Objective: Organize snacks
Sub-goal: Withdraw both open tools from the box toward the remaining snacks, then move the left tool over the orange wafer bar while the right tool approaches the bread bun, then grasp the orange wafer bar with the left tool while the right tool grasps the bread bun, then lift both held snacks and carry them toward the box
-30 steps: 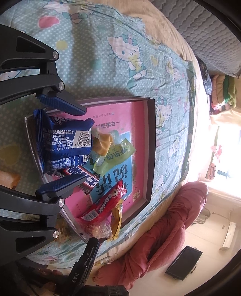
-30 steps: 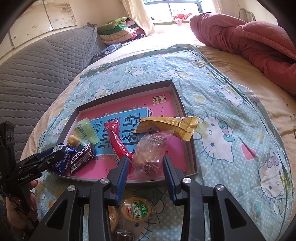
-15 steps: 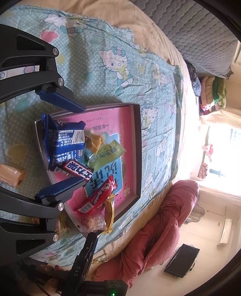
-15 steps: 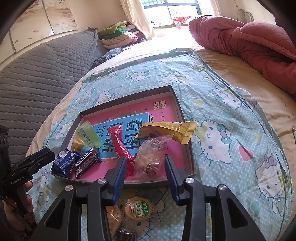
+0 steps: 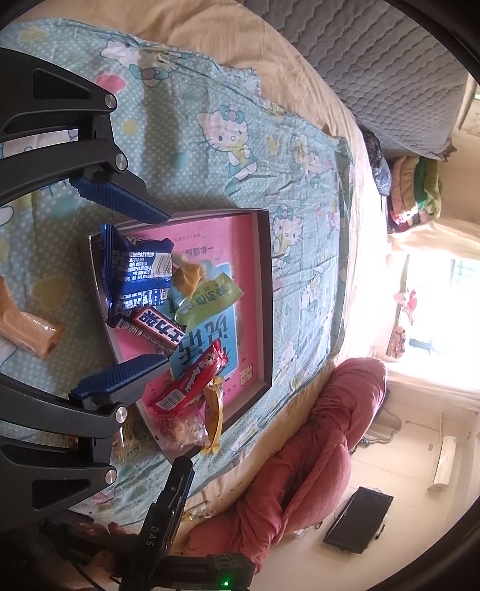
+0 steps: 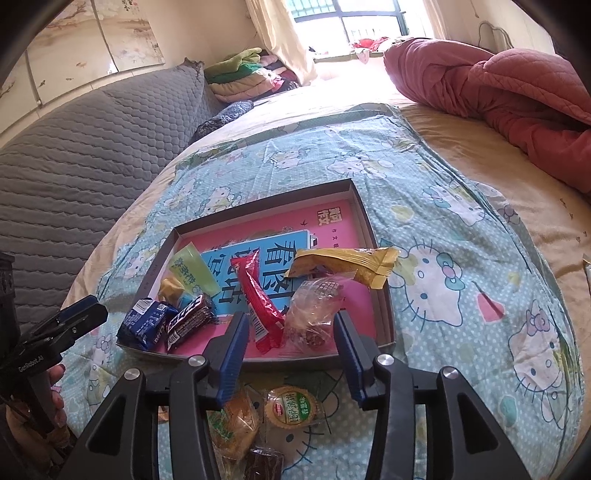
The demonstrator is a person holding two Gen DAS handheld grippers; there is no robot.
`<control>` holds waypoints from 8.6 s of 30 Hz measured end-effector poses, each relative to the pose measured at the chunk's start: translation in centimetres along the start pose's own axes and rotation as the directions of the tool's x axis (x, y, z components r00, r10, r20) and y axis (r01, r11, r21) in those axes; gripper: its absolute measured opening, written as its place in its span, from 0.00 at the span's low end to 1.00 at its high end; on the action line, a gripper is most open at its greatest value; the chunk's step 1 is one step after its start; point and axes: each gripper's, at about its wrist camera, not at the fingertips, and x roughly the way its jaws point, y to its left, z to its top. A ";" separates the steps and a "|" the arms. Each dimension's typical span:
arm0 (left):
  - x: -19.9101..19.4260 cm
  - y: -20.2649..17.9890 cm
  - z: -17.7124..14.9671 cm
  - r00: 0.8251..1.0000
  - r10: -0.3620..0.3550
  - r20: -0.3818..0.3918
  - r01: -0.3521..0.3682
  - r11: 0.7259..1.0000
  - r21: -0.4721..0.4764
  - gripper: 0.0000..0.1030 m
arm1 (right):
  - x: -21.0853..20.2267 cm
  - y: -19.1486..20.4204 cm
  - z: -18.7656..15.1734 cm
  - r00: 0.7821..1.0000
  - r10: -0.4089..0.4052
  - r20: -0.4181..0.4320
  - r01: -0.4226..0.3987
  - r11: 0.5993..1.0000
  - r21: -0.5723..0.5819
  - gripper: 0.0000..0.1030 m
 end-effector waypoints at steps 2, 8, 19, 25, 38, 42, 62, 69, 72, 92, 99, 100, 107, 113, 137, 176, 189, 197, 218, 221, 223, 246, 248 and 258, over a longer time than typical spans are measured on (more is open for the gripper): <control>-0.3 -0.2 0.0 1.000 0.003 0.004 -0.003 1.000 0.005 0.73 | -0.2 0.1 0.0 1.000 0.003 0.002 -0.003 1.000 -0.004 0.46; -0.8 -0.7 -0.1 1.000 0.012 0.008 -0.012 1.000 0.012 0.73 | -0.8 0.3 0.0 1.000 0.011 0.010 -0.011 1.000 -0.003 0.47; -2.1 -1.8 -0.3 1.000 0.011 0.022 -0.012 0.999 0.032 0.73 | -1.8 0.8 0.0 0.999 0.028 0.026 -0.027 1.000 -0.015 0.47; -2.5 -2.4 -0.4 1.000 0.010 0.025 -0.011 0.999 0.042 0.73 | -2.3 1.1 -0.1 0.999 0.035 0.030 -0.034 0.999 -0.019 0.47; -3.6 -3.6 -1.2 1.000 0.011 0.019 -0.012 0.999 0.053 0.73 | -3.4 2.2 -0.3 0.997 0.069 0.043 -0.068 0.997 -0.038 0.47; -4.0 -3.8 -1.5 1.000 0.012 0.016 -0.013 0.998 0.054 0.73 | -3.9 2.3 -0.2 0.996 0.077 0.051 -0.075 0.997 -0.035 0.47; -4.5 -4.0 -3.9 0.994 0.068 -0.089 -0.063 0.996 0.062 0.76 | -4.8 3.1 -1.9 0.994 0.107 0.005 -0.107 0.993 -0.051 0.55; -3.8 -3.7 -4.7 0.987 0.077 -0.143 -0.068 0.996 0.065 0.76 | -4.0 3.9 -3.8 0.991 0.109 -0.077 -0.115 0.991 -0.070 0.55; -3.4 -3.5 -5.2 0.982 0.086 -0.168 -0.074 0.994 0.076 0.76 | -3.7 4.1 -4.3 0.989 0.106 -0.099 -0.114 0.991 -0.076 0.55; 0.5 -2.8 -7.3 0.944 0.069 -0.323 -0.037 0.994 0.103 0.76 | -1.6 4.2 -5.6 0.978 0.083 -0.192 -0.099 0.993 -0.071 0.56; 1.6 -2.7 -7.7 0.934 0.080 -0.349 -0.040 0.992 0.119 0.76 | -0.1 4.6 -5.9 0.971 0.068 -0.228 -0.089 0.993 -0.083 0.56; 1.8 -2.7 -7.8 0.932 0.083 -0.352 -0.042 0.992 0.123 0.76 | 0.1 4.6 -6.0 0.970 0.067 -0.235 -0.089 0.993 -0.082 0.56; 2.8 -3.2 -8.1 0.925 0.108 -0.364 -0.049 0.985 0.168 0.76 | 1.9 5.1 -6.0 0.964 0.064 -0.257 -0.088 0.993 -0.083 0.56; 3.2 -3.7 -8.2 0.927 0.118 -0.356 -0.048 0.979 0.200 0.76 | 3.3 6.3 -6.0 0.965 0.047 -0.258 -0.082 0.988 -0.128 0.56; 4.2 -5.3 -8.2 0.942 0.119 -0.313 -0.035 0.965 0.261 0.76 | 5.0 7.5 -6.0 0.967 0.059 -0.249 -0.108 0.976 -0.189 0.45; 1.4 -4.5 -7.3 0.950 -0.080 -0.302 0.114 0.989 0.097 0.25 | 2.5 6.7 -5.6 0.966 0.148 -0.212 -0.184 0.970 -0.161 0.45; -0.5 -5.2 -6.7 0.969 -0.051 -0.243 0.077 0.992 0.098 0.25 | 1.4 6.4 -5.0 0.968 0.168 -0.184 -0.197 0.969 -0.152 0.45; -1.3 -5.8 -6.2 0.976 -0.029 -0.216 0.051 0.994 0.099 0.25 | 0.4 6.1 -4.6 0.972 0.176 -0.154 -0.200 0.968 -0.155 0.45; -1.9 -5.1 -2.6 0.991 0.013 -0.130 -0.010 1.000 0.021 0.25 | -1.1 4.5 -2.7 0.985 0.165 -0.052 -0.171 0.976 -0.138 0.45; -2.3 -5.1 -1.8 0.994 0.004 -0.108 -0.003 1.000 0.009 0.25 | -1.2 4.2 -2.4 0.985 0.166 -0.041 -0.170 0.977 -0.129 0.45; -2.4 -5.2 -1.3 0.995 0.001 -0.097 -0.001 1.000 0.003 0.25 | -1.3 4.0 -2.2 0.986 0.162 -0.033 -0.165 0.978 -0.127 0.45; 0.9 -7.6 3.1 0.998 -0.039 -0.043 0.039 0.999 -0.009 0.25 | -1.7 1.2 0.1 0.995 0.090 0.043 -0.087 0.994 -0.067 0.45; 1.5 -7.4 3.1 0.998 -0.037 -0.052 0.036 0.999 -0.016 0.25 | -1.7 1.1 0.2 0.995 0.084 0.046 -0.080 0.995 -0.064 0.45; 5.3 -6.1 2.0 0.993 -0.080 -0.089 0.075 0.995 -0.061 0.25 | -1.1 1.3 0.4 0.998 0.048 0.033 -0.046 0.997 -0.067 0.45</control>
